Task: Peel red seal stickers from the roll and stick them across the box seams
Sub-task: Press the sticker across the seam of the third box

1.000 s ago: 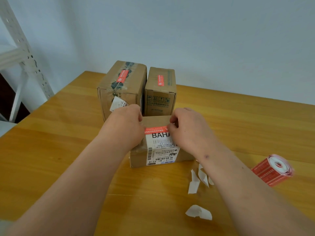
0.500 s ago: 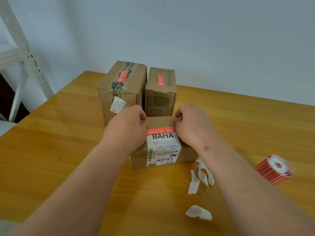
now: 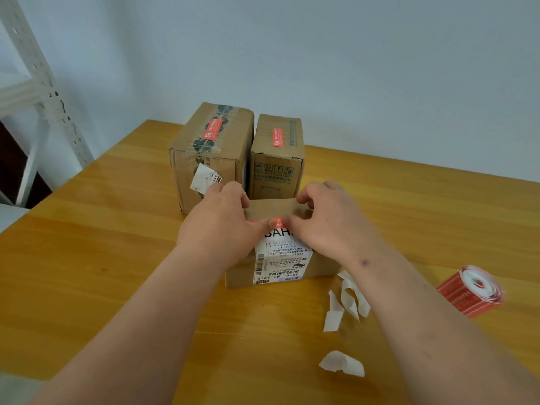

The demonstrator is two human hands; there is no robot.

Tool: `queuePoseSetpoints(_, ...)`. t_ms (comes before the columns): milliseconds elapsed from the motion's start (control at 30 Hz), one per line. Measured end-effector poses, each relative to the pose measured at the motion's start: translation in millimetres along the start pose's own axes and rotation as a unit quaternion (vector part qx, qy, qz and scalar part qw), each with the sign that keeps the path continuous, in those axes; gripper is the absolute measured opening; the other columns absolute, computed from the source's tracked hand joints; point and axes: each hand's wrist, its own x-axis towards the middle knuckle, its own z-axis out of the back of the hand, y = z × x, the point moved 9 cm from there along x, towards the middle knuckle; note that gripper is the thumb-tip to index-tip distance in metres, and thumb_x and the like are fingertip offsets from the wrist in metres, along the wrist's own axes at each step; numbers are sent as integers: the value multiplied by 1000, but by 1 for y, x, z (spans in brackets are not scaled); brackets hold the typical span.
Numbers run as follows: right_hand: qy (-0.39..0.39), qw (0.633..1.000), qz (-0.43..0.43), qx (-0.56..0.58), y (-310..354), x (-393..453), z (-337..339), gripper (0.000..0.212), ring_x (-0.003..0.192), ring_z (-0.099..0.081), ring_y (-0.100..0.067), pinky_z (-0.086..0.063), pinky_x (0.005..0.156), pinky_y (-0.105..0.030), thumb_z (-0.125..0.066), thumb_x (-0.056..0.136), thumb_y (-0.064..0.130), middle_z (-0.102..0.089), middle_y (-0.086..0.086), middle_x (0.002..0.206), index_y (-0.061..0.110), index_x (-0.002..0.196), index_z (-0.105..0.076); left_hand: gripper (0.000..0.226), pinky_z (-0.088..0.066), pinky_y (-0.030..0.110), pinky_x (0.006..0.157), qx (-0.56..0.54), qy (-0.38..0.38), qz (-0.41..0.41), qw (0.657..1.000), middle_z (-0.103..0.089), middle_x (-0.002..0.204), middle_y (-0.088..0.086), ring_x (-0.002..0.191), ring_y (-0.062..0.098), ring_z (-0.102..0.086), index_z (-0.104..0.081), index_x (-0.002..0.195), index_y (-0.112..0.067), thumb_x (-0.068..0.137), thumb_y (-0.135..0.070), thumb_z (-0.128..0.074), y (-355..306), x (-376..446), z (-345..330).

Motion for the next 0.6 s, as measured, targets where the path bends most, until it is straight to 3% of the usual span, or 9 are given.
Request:
queuePoseSetpoints(133,-2,1000,-2,17,0,-2,3,36,88,-50,-7,-35,59,-14,-64,82,38,-45,7,110,25,114,-53,35,-39,22,56,-33,-4,-12,999,-49,105,-5,80,10,-51,-51,102,-27,78,-42,-71,2,0,2)
queuePoseSetpoints(267,0,1000,13,9,11,-5,-1,44,88,-51,-9,-38,61,-18,-66,78,48,-42,7,109,25,112,-50,40,-45,28,65,-25,-8,-14,1000,-47,106,-6,86,14,-53,-50,104,-26,78,-48,-71,-2,-3,2)
queuePoseSetpoints(367,5,1000,4,16,5,-3,1,34,89,-49,-7,-36,59,-14,-65,83,33,-42,7,114,25,113,-52,30,-39,20,59,-65,5,-22,998,-48,107,-6,83,8,-51,-52,105,-27,82,-30,-72,1,-1,1)
queuePoseSetpoints(467,7,1000,-5,21,-3,-2,5,26,94,-46,-10,-37,62,-16,-61,86,18,-41,6,113,23,111,-54,27,-47,24,64,-129,26,-10,991,-53,107,-5,85,8,-51,-55,103,-28,83,-11,-65,9,0,0)
queuePoseSetpoints(600,-7,1000,-10,9,-2,0,6,11,86,-48,-10,-35,57,-16,-55,91,23,-42,4,105,21,102,-55,20,-43,23,58,-130,2,-9,991,-54,105,-3,83,9,-52,-56,100,-25,88,-10,-57,8,2,1)
